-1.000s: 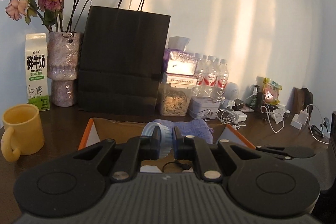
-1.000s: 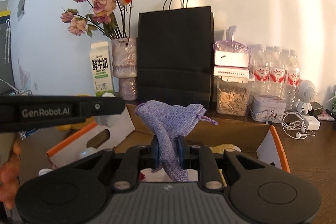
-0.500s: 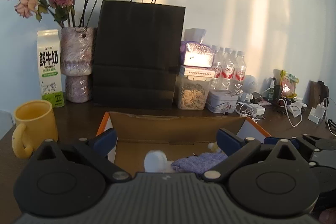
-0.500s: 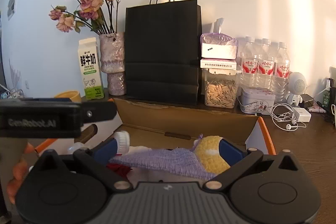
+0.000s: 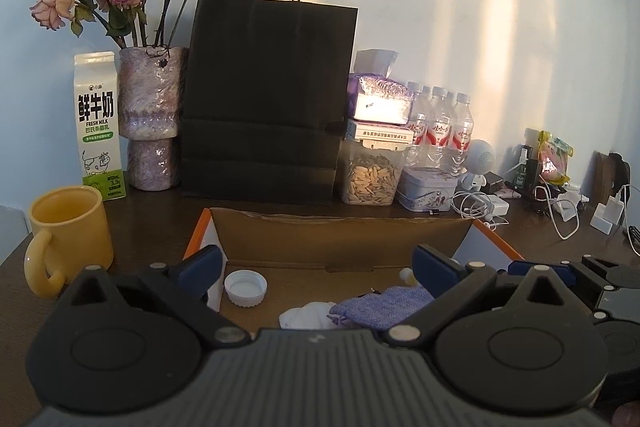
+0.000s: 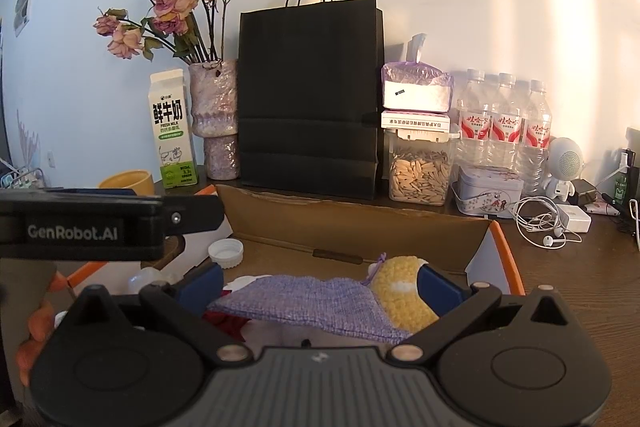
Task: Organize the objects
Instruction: 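Open both grippers to drop the cap and purple bag into the box, then move both grippers back toward the remaining items on the table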
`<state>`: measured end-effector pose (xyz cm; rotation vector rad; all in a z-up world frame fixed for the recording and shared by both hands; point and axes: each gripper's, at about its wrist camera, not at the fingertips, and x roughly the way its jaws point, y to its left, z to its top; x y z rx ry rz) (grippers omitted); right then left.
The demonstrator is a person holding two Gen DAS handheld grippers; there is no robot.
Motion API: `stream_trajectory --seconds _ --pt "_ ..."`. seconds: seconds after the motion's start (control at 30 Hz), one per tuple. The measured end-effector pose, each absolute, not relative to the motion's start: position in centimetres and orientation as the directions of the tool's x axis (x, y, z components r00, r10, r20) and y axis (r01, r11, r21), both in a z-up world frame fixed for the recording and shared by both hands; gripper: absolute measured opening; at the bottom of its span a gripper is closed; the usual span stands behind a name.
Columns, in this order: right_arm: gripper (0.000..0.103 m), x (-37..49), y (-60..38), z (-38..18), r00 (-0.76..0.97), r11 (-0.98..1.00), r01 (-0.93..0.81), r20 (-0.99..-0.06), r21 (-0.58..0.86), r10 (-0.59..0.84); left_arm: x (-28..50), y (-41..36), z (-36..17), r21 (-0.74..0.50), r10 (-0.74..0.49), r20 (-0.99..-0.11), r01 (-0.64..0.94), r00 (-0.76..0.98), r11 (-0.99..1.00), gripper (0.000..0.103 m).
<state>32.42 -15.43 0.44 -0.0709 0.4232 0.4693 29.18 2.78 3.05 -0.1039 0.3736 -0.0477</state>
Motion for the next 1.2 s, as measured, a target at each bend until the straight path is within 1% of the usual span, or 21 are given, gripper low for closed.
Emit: stream_trajectory --seconds 0.3,0.63,1.2 --pt "0.103 32.0 -15.6 0.9 0.81 0.89 -0.455 -0.403 0.028 0.427 28.6 2.5 3.6 -0.092 -0.063 -0.358 0.032 0.931 0.995 0.103" --pt "0.103 30.3 -15.2 2.1 0.805 0.882 -0.47 -0.407 0.004 0.431 26.1 3.4 4.3 -0.106 -0.036 -0.388 -0.006 0.921 0.994 0.103" --pt "0.103 23.3 -16.7 2.8 0.795 0.878 -0.479 -0.429 -0.01 0.429 18.0 5.9 5.0 -0.089 0.003 -0.409 -0.043 0.912 0.995 0.103"
